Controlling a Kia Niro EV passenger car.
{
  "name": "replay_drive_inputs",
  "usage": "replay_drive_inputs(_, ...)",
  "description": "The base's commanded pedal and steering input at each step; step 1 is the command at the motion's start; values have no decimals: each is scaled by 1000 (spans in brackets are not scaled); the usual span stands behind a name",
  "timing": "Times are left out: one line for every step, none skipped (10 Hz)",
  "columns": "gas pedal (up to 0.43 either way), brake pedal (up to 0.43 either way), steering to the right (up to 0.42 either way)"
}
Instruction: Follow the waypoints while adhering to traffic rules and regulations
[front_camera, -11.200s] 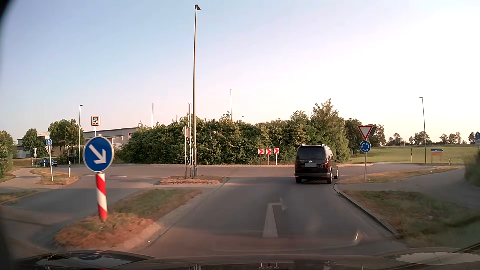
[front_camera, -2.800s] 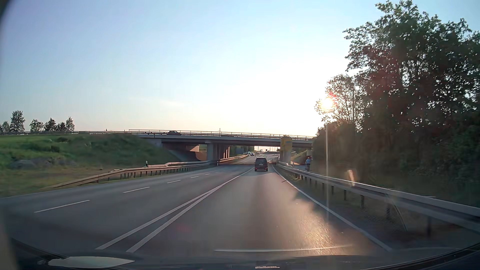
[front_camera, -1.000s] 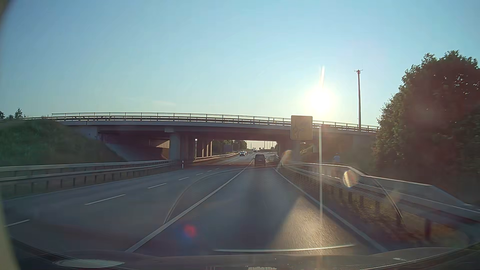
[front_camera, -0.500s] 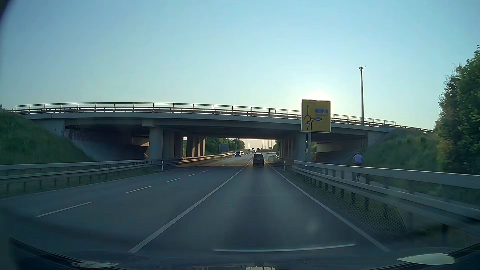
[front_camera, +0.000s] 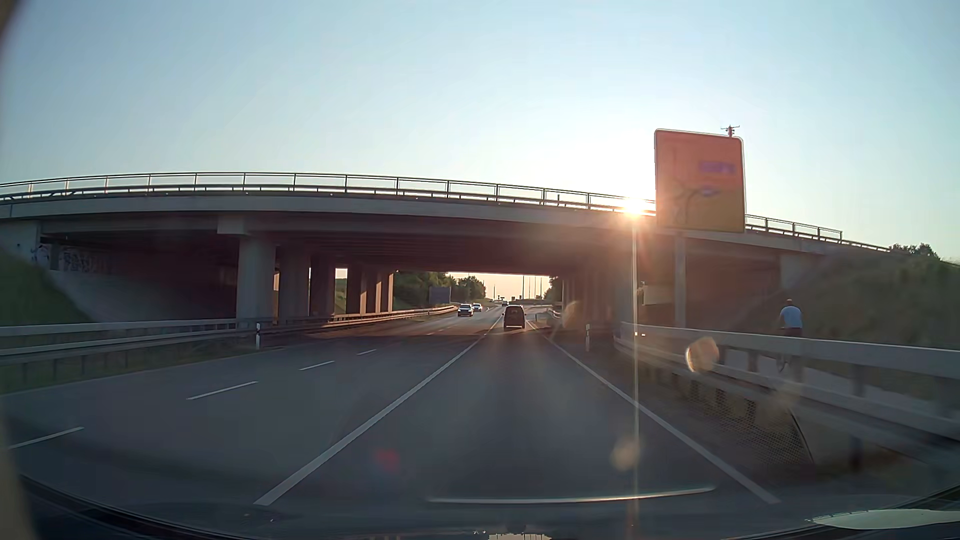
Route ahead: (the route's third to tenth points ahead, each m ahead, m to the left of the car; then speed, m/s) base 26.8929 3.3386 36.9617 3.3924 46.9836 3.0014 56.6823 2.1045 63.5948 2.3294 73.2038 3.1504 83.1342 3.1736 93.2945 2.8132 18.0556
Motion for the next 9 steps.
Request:
replay_drive_inputs(287, 12, 4)
replay_drive_inputs(287, 18, 4)
replay_drive_inputs(287, 18, 4)
replay_drive_inputs(287, 18, 4)
replay_drive_inputs(280, 18, 2)
replay_drive_inputs(280, 18, 0)
replay_drive_inputs(280, 18, 0)
replay_drive_inputs(268, 18, -1)
replay_drive_inputs(248, 18, -1)
